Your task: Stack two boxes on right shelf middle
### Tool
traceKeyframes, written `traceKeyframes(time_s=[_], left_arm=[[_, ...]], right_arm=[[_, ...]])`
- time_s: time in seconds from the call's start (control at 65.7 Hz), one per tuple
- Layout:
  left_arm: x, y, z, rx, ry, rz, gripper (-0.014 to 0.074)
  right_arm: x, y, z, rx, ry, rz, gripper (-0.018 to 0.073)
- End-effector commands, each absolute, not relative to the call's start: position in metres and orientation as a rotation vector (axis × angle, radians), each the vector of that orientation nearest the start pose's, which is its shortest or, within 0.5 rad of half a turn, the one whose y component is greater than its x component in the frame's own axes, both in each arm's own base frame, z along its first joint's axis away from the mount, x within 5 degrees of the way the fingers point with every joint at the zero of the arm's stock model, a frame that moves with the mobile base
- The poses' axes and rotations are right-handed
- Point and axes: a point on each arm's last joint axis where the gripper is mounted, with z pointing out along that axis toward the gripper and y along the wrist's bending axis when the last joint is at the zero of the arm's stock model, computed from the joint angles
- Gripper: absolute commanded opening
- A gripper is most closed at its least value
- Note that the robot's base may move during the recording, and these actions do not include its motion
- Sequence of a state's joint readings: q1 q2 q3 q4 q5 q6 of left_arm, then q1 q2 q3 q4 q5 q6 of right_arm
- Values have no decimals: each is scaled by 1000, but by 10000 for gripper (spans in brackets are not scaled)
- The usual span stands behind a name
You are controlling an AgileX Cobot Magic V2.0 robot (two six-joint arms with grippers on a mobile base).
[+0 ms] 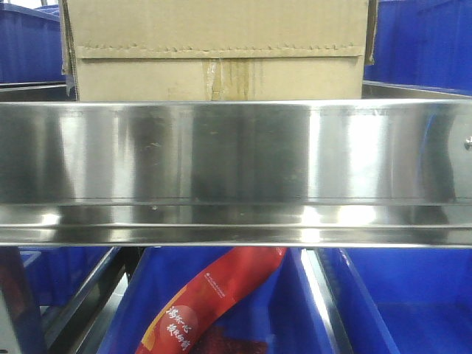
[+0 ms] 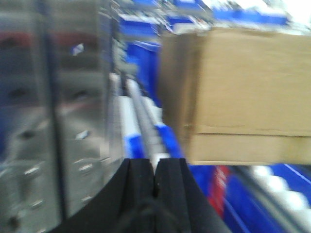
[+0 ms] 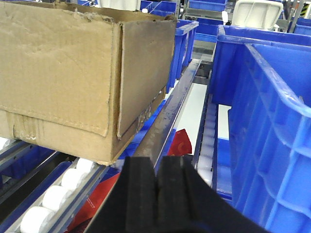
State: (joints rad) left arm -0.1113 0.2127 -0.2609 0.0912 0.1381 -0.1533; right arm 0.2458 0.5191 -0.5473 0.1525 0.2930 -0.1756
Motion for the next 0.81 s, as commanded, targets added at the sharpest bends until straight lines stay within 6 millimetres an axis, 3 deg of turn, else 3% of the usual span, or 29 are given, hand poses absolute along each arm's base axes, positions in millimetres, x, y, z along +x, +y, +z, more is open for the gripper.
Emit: traceKeyframes(time_s=[0.0,0.122,0.198,0.792], left_arm=[[60,-3,255,10,1479,-77,-111],[56,0,218,-28,1433,-27,-111],[56,1,212,-49,1493,-22,-111],[56,1,212,-49,1492,-22,-111]], right_arm=[[105,30,334,-275,1694,178,-155],[105,30,334,-275,1694,178,-155],[105,30,334,-275,1692,177,-155],[105,30,334,-275,1691,177,-155]])
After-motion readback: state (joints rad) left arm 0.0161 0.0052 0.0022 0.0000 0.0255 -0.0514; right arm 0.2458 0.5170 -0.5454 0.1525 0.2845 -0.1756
